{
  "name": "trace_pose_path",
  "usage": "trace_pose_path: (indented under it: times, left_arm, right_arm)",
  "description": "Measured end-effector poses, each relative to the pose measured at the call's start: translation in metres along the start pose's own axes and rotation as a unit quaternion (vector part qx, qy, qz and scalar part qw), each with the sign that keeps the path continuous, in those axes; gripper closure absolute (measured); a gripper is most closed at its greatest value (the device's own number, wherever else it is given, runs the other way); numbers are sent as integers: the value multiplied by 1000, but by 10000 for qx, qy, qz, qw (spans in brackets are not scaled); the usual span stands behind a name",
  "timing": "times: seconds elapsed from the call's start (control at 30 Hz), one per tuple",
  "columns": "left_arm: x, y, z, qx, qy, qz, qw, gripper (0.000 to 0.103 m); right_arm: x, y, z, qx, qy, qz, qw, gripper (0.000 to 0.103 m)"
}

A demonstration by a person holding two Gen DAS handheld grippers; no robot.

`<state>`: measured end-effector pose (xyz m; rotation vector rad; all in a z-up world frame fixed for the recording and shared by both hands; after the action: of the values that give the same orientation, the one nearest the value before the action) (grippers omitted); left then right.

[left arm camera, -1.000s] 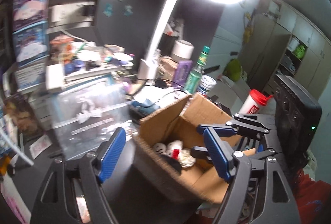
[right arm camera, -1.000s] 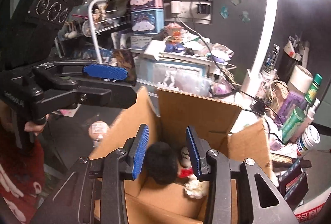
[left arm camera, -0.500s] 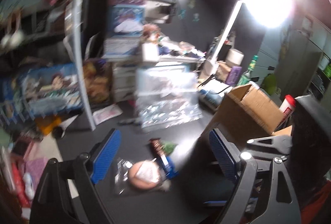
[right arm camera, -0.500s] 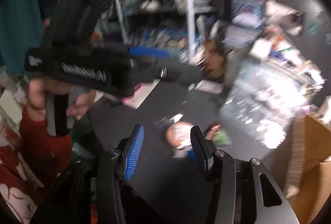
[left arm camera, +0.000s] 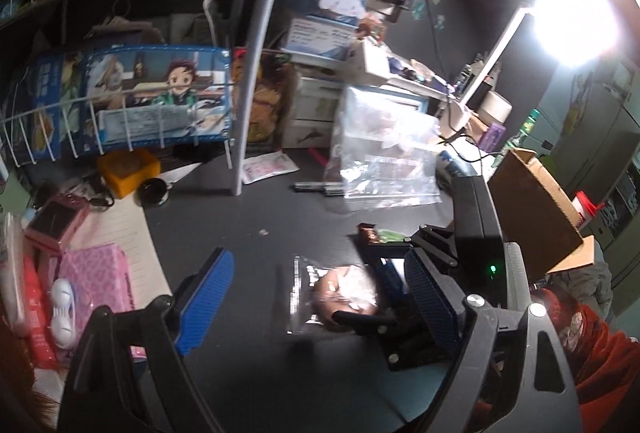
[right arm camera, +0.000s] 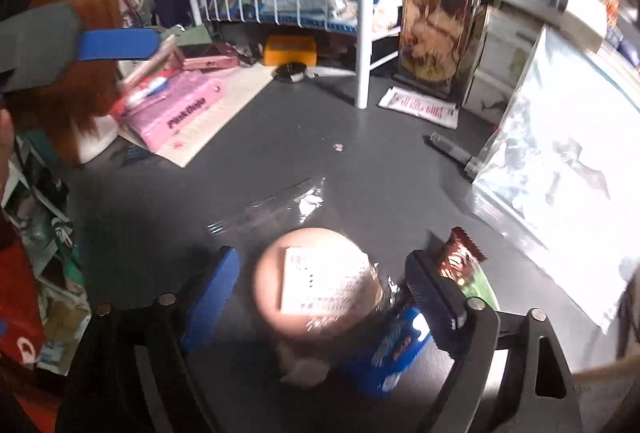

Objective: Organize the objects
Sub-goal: 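Return the right gripper and grasp the bagged pink round sponge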

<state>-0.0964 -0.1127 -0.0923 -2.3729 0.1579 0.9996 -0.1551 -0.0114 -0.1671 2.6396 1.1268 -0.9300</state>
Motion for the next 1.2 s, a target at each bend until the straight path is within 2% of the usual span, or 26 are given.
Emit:
trace_pose_path:
  times: [0.1,0.3,0.47,0.6,0.7,0.9,1.03,1.2]
  left_arm:
    - [-1,6,0,37,-9,-54,10000,18]
    - [-1,11,-1,74,-33,-81,9999,18]
    - [-1,11,-5,91,-78,-140,9998,18]
    - [1,10,-8,49,-86,-145,9998,18]
    - [2,10,-12,17,-101,-165,9998,18]
    - [7,5,-19,-44,-75,-167,9998,18]
    - [11,-3,-25,-77,-72,-127,9999,18]
    - [13,-21,-32,84,-131,-49,9999,18]
  right_arm:
    - [1,3,5,-281,97,36,9996,18]
    - [12,18,-6,-506,253,-215,9982,18]
    - [18,27,-4,-32,180,-603,9980,18]
    - [19,31,0,46,193,-699,9974,19]
    - [19,32,-2,86,168,-769,9969,31]
    - [19,34,-10,143,70,-762,9970,37]
    - [16,37,-26,76,-93,-682,9976,38]
    - [3,41,-72,-31,-526,-518,9973,38]
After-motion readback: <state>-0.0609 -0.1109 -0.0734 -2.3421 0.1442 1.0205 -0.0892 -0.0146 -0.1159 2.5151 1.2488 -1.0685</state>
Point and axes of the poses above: each gripper's, at about its wrist camera, not at the fingertips, and z roughly the way its jaws point, y to its left, x to its underside, the point moved 5 cm from there along z, roughly the way its jaws point, and after that the axes turned 15 degrees about x, right-handed, at the moved point
